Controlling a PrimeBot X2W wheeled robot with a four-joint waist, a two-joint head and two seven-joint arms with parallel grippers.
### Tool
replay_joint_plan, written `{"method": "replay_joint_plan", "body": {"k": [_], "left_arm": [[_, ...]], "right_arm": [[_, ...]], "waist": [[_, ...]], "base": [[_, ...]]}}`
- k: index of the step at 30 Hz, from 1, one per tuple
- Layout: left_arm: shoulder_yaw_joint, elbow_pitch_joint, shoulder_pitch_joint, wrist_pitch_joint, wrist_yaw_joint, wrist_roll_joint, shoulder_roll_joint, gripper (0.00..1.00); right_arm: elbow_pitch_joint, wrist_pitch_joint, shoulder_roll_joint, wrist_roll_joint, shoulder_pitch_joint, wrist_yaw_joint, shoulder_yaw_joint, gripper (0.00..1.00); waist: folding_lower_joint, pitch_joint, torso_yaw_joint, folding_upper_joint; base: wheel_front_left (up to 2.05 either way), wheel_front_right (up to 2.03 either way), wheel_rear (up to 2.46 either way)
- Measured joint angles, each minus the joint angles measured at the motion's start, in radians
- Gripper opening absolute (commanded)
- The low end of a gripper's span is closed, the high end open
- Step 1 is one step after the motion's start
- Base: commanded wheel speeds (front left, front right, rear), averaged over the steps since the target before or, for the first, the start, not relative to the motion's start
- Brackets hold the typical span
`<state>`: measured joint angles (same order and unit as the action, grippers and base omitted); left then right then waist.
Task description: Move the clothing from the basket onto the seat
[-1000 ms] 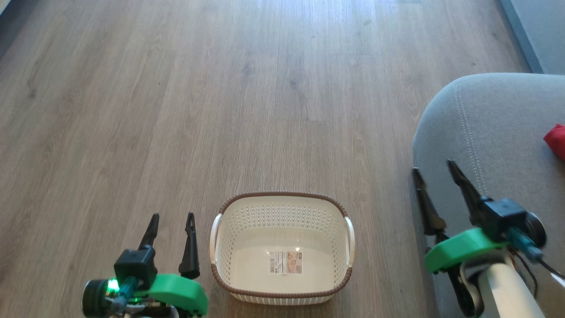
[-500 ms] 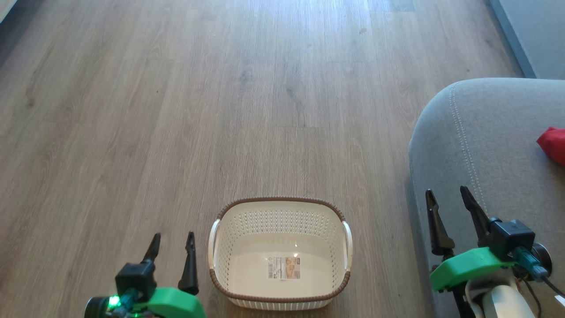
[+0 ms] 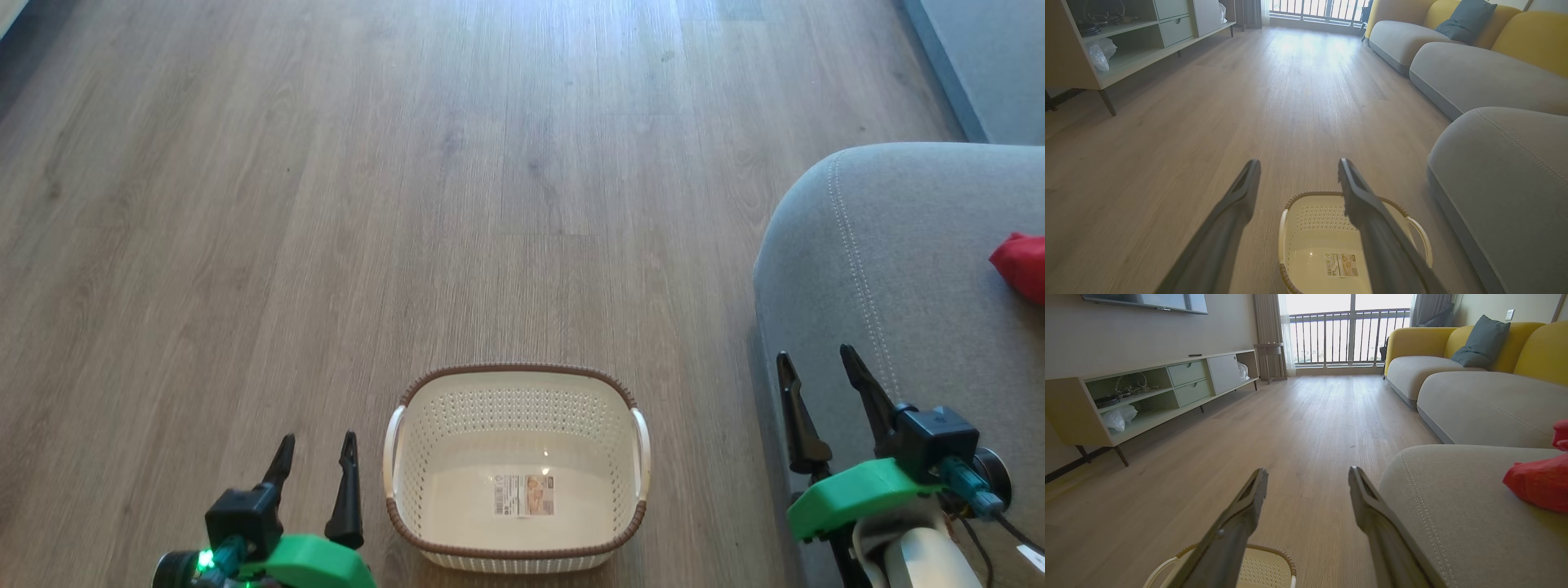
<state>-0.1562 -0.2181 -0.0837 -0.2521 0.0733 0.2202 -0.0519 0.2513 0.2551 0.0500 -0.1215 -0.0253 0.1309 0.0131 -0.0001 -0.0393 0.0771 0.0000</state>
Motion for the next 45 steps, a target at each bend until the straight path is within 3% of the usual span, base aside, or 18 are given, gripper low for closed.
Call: {"method": "replay_joint_plan", "body": {"k": [33, 34, 39, 45], "left_arm": [[0.014, -0.023, 0.000, 0.001, -0.018, 0.068, 0.000, 1.00], [0.013, -0.038, -0.002, 0.005, -0.018, 0.069, 0.000, 0.00], [0.013, -0.111, -0.042, 0.006, -0.018, 0.075, 0.000, 0.00], [0.018, -0.115, -0.041, 0.024, -0.026, 0.137, 0.000, 0.00]], "right_arm": [[0.013, 0.000, -0.002, 0.000, 0.000, 0.000, 0.022, 1.00], [0.028, 0.000, -0.002, 0.000, 0.001, 0.000, 0.021, 0.00], [0.107, -0.007, -0.007, -0.007, 0.048, 0.000, 0.017, 0.00], [0.108, -0.020, -0.009, -0.076, 0.055, 0.000, 0.019, 0.00]], "waist": [[0.0000, -0.003, -0.012, 0.0000], [0.0000, -0.004, -0.013, 0.0000], [0.0000, -0.003, -0.013, 0.0000], [0.0000, -0.001, -0.017, 0.0000]], "base": [[0.00, 0.00, 0.00], [0.00, 0.00, 0.00], [0.00, 0.00, 0.00], [0.00, 0.00, 0.00]]}}
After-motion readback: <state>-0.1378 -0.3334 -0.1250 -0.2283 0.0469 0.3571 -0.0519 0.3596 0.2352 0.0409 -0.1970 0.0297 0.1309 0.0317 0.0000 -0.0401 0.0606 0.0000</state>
